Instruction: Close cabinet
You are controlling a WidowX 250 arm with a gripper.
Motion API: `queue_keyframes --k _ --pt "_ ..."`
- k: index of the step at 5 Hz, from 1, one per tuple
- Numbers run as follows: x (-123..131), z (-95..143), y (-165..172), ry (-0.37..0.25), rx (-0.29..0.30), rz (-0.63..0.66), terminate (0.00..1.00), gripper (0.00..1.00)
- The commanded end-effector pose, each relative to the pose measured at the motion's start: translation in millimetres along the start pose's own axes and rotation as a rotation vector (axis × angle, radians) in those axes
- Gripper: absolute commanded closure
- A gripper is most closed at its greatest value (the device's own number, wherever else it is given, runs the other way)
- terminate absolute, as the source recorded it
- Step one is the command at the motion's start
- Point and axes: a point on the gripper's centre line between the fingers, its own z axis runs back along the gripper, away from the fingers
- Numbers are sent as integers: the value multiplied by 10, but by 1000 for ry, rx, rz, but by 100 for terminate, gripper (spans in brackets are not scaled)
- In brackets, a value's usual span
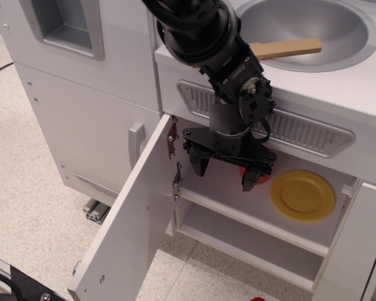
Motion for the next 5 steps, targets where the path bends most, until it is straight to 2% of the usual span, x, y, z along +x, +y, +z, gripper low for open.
queue_keyframes --k 1,3,4,5 --pt "0 0 0 0 0 0 0 0" --pt "-211 403 8 45 -46 -11 0 0" --pt "-269 546 162 38 -62 -17 0 0" --pt "-310 582 400 44 -1 -13 0 0"
